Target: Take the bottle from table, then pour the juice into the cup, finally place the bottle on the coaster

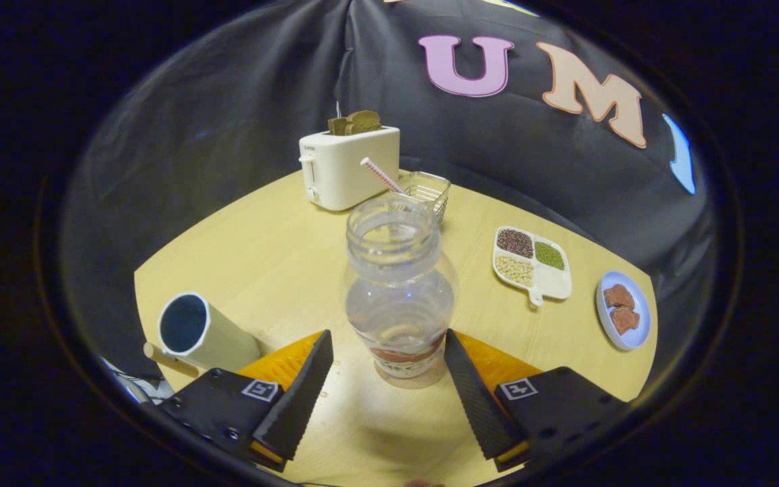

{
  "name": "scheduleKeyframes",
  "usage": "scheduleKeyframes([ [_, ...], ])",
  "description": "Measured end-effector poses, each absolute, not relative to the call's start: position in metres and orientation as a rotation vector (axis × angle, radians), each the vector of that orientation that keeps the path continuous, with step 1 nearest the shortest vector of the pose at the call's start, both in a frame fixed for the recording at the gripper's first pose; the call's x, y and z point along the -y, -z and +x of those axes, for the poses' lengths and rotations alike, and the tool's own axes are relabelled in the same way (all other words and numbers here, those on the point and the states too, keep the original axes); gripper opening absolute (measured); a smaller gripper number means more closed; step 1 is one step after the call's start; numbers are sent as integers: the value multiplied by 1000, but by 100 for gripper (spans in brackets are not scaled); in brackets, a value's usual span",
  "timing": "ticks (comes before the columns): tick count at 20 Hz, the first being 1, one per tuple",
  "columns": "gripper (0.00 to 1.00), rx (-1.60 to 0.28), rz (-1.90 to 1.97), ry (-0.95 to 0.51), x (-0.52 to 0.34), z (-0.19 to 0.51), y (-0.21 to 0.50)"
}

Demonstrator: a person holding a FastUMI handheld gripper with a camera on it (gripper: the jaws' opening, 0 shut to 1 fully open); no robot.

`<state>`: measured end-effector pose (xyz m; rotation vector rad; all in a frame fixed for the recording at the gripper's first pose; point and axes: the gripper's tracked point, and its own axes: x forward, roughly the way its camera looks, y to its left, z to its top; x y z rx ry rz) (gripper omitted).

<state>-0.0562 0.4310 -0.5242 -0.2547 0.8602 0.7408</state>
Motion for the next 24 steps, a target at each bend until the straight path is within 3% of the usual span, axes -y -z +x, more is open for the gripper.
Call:
scheduleKeyframes([
  [7, 100, -759, -229, -697, -420, -41, 464],
  [15, 100, -518, -193, -632, -398, -15, 326],
  [24, 100, -207, -201, -385, -302, 24, 150],
])
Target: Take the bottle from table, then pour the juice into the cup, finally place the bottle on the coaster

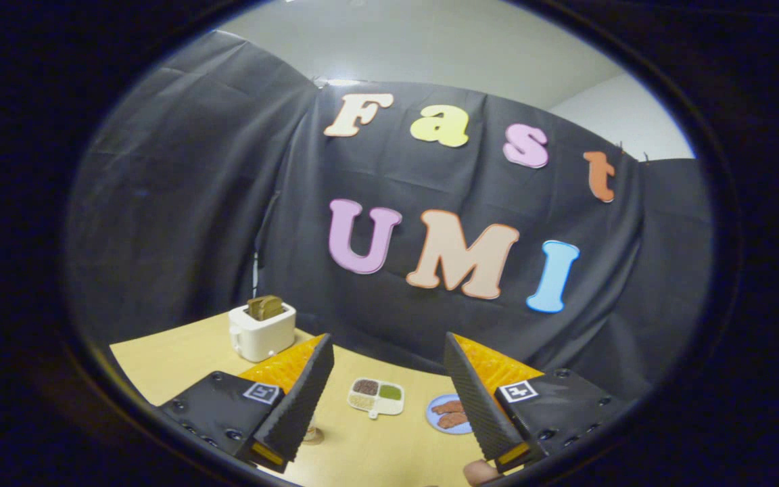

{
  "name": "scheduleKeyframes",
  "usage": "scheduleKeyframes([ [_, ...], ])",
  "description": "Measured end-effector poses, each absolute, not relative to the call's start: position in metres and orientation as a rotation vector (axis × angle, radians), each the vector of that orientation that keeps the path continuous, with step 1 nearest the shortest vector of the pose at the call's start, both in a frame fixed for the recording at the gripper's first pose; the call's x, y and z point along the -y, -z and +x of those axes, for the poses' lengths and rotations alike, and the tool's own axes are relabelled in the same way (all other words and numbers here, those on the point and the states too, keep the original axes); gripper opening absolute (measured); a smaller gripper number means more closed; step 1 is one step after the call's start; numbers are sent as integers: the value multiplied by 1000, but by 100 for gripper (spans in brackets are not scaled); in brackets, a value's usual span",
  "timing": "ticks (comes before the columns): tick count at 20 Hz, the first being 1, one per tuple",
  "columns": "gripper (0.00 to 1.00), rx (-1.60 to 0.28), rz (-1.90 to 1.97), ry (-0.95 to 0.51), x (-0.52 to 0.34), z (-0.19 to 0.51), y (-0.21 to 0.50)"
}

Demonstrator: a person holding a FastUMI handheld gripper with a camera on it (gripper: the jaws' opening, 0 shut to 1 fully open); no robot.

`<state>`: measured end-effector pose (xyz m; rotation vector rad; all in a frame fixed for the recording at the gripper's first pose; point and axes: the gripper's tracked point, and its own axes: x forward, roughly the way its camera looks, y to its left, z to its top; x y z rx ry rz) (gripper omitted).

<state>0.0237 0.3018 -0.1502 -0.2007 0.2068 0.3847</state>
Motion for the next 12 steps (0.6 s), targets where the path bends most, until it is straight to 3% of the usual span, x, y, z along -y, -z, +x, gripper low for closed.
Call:
scheduleKeyframes([
  [12, 100, -215, -135, -117, -195, 27, 130],
])
